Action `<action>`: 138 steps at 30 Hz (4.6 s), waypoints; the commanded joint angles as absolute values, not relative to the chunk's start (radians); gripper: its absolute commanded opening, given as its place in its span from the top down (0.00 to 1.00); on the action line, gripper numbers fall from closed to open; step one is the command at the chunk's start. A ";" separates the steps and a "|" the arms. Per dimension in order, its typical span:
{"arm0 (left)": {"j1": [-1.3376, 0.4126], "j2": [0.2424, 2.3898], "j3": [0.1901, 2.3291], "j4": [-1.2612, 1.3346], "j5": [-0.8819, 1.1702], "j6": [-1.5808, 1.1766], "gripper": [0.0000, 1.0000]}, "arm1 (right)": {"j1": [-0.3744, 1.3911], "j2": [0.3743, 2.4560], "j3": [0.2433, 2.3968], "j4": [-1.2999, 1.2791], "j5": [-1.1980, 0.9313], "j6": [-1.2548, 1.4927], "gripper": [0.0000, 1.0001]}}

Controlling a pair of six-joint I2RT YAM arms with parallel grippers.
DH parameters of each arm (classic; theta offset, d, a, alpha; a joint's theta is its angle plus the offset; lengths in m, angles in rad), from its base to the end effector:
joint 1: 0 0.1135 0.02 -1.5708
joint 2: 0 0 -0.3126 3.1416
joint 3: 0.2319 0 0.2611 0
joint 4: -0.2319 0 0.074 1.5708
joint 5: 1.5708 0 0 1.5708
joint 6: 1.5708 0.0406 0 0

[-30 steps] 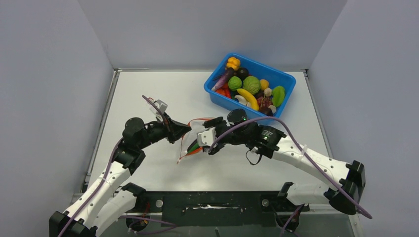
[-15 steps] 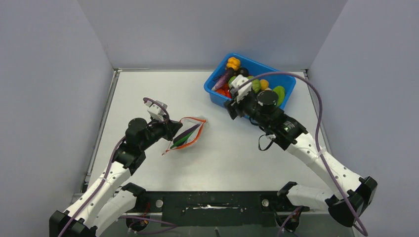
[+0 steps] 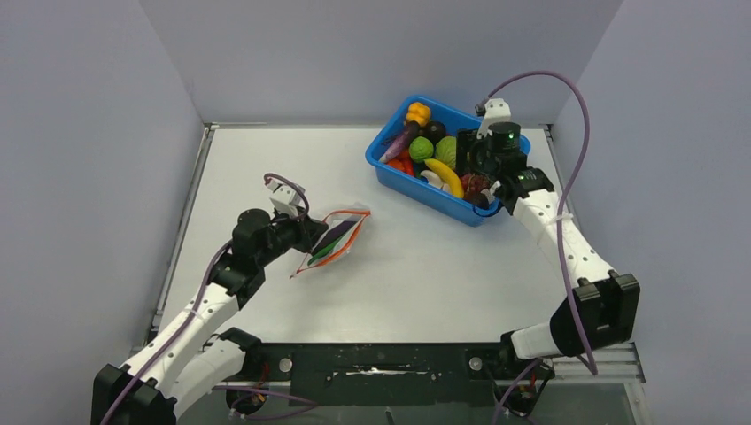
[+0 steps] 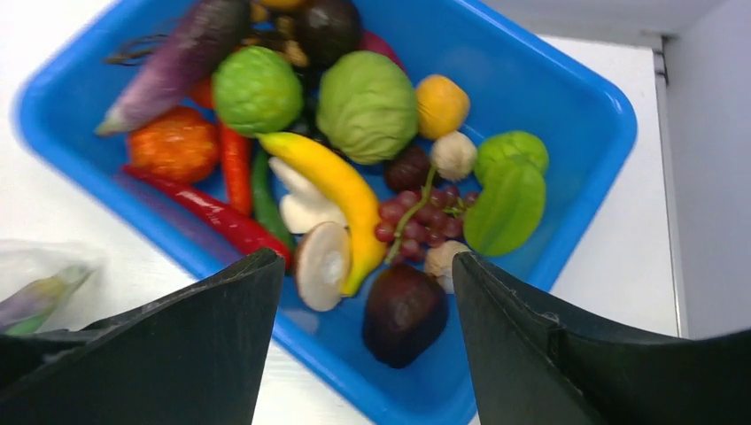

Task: Place the food in the zip-top bag and seal the zipper
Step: Place the fake vegetable in the zipper food storage bag, then pick up the fake vegetable from the bin, then place the fake vegetable in the zipper food storage bag.

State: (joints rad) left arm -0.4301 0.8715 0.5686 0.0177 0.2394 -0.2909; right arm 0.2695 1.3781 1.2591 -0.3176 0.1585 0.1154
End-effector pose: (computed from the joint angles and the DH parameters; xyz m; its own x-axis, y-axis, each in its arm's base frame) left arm 0.1669 -0.0872 0.3023 -0.4205 -0.1137 -0.9002 0.5128 0.7887 -0.3391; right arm 0.3130 0.0798 0.4015 -0.4193 0.0022 -0.9079 -0.0773 0.9963 0.0380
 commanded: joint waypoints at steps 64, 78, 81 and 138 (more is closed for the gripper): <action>-0.417 0.781 0.539 0.083 0.437 -0.233 1.00 | 0.074 2.178 1.701 -0.032 -0.266 0.000 0.21; -0.417 0.768 0.538 0.080 0.423 -0.230 1.00 | 0.075 2.078 1.626 -0.053 -0.252 -0.049 0.46; -0.416 0.760 0.541 0.079 0.410 -0.230 1.00 | 0.083 2.030 1.602 -0.068 -0.211 -0.078 0.50; -0.424 0.923 0.729 0.144 0.378 -0.563 1.00 | 0.556 1.029 0.927 0.247 -0.570 0.241 0.53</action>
State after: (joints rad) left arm -0.4229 0.9215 0.6746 0.0536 0.3416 -0.5262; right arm 0.5392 1.0298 0.9478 0.0151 -0.4221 0.1425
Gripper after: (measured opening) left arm 0.015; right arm 0.568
